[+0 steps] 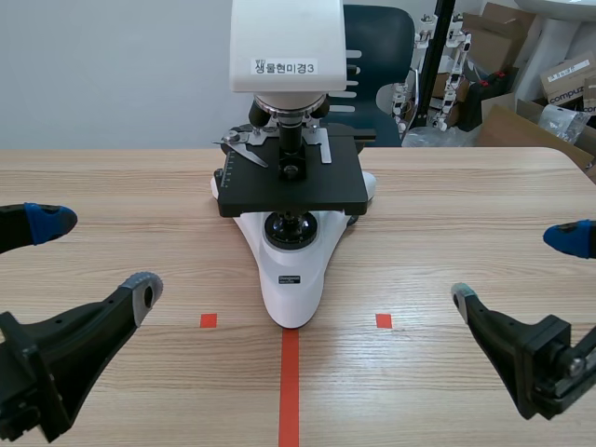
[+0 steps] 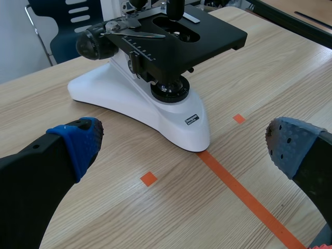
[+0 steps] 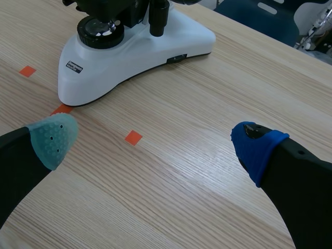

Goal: Point at the stage knob

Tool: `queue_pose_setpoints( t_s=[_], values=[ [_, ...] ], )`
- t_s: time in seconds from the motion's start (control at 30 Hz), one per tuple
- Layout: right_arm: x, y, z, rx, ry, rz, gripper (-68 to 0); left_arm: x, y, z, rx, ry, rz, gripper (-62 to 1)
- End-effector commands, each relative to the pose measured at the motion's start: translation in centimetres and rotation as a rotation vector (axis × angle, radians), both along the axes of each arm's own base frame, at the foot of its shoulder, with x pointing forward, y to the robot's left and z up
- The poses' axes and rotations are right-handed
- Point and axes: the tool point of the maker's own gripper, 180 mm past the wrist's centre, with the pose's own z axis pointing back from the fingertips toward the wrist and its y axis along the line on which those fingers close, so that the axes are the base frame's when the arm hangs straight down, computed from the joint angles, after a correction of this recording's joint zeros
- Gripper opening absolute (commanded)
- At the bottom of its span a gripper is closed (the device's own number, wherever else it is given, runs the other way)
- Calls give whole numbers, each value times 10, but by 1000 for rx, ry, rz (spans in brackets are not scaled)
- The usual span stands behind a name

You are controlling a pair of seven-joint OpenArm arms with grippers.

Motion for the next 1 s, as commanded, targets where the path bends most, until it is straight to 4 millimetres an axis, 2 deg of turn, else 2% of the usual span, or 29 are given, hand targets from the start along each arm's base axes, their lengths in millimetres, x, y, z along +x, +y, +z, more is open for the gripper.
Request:
queue_pose_setpoints(
  t_s=[0.0,0.13,0.23,0.3,0.37,0.43,0.7,0.77,0.87,0.97],
  values=[
    [5,1,11,13,-44,11,4,1,-3,9,-23,-23,-1,14],
    [7,-1,11,-1,-54,3,4,1,-2,9,-23,-23,-1,14],
    [11,-13,4,-57,-54,-37,4,1,-2,9,-23,-23,-1,14],
    [12,-23,-4,-68,-45,-63,-90,1,-3,9,-22,-23,-1,14],
    [13,-35,-14,-87,-46,-69,-238,1,-3,9,-22,-23,-1,14],
    [17,-47,-19,-113,-67,-69,-314,1,-3,9,-22,-23,-1,14],
    [56,-99,-25,-129,-125,-126,-321,1,-2,9,-23,-23,-1,14],
    [68,-108,-20,-112,-152,-143,-351,1,-2,9,-23,-23,-1,14],
    [83,-114,-14,-80,-177,-140,-385,1,-2,9,-23,-23,-1,14],
    [100,-115,-10,-59,-199,-131,-385,1,-2,9,-23,-23,-1,14]
  ],
)
